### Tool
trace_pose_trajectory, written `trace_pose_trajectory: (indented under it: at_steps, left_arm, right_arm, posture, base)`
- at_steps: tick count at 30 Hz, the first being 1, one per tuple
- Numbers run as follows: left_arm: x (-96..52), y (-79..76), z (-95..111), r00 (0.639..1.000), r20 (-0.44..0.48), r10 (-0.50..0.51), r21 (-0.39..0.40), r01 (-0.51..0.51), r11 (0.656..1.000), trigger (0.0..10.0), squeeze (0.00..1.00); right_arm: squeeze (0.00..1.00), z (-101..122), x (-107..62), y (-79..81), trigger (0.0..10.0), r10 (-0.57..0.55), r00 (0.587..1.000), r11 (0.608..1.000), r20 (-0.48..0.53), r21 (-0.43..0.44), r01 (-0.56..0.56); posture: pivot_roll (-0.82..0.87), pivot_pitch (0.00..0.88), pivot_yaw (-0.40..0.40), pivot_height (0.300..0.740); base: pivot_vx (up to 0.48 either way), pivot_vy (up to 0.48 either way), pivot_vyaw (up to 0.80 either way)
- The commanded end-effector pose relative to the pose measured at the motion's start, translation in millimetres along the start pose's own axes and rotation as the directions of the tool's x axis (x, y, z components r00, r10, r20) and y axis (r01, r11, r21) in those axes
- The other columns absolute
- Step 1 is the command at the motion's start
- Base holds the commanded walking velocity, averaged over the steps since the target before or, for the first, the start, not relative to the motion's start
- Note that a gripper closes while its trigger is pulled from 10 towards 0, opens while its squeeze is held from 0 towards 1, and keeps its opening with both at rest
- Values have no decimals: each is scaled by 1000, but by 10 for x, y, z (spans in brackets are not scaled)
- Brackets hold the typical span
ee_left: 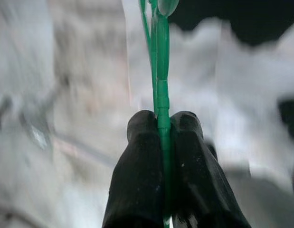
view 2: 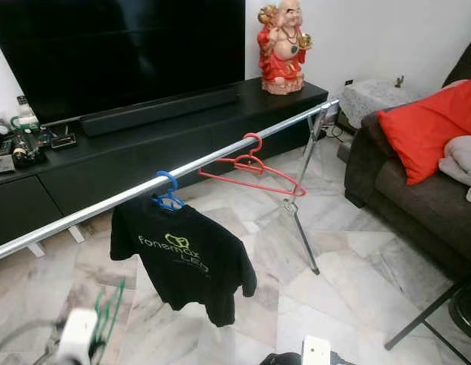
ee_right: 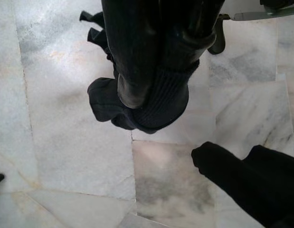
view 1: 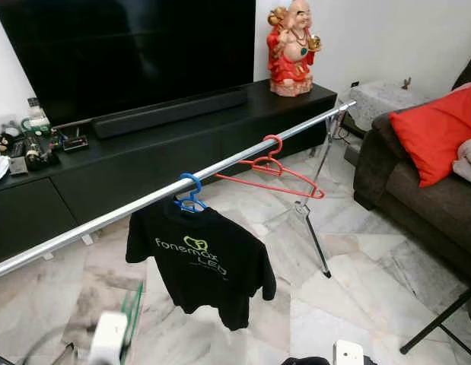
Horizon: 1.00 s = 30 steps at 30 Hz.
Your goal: Hang hanger
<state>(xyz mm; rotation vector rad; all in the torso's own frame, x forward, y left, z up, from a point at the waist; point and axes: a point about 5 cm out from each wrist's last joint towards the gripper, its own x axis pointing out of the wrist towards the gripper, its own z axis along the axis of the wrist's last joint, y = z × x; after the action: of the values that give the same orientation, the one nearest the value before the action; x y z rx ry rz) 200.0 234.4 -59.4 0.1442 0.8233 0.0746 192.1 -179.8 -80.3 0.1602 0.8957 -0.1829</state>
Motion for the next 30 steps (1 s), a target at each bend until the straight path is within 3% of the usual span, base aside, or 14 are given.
trace_pose_trajectory:
  at_steps: [1,3,9,18,23,30]
  left_arm:
    - [-26,37,-136,999,-52,14,23,-12,1000,10000,0]
    - [-72,16,-325,993,-114,27,-14,-28,999,10000,0]
    - [-116,-32,-505,985,-171,20,-19,-24,1000,10000,0]
    - [-121,-51,-542,983,-181,23,-22,-28,999,10000,0]
    - [-118,-47,-540,982,-186,28,-22,-33,999,10000,0]
    - [-120,-66,-555,981,-192,26,-25,-31,999,10000,0]
  right_arm:
    - [0,13,2,1,10000,-8,1000,1000,6,20,8]
    - [0,13,2,-4,10000,-11,1000,1000,6,22,11]
    - [0,18,1,-6,10000,-10,1000,1000,12,23,10]
    - [0,55,5,-3,10000,-11,999,1000,32,-10,12]
    - [0,97,9,11,10000,-9,999,1000,54,-24,10]
    - [0,112,13,42,10000,-4,998,1000,57,22,3]
  posture:
    - [130,0,44,740]
    - [129,0,42,740]
    - [126,0,41,740]
    - [126,0,39,740]
    - [130,0,36,740]
    - [133,0,37,740]
  base:
    - [0,0,0]
    - [0,0,0]
    - [0,0,0]
    - [0,0,0]
    - [0,0,710]
    - [-71,0,571]
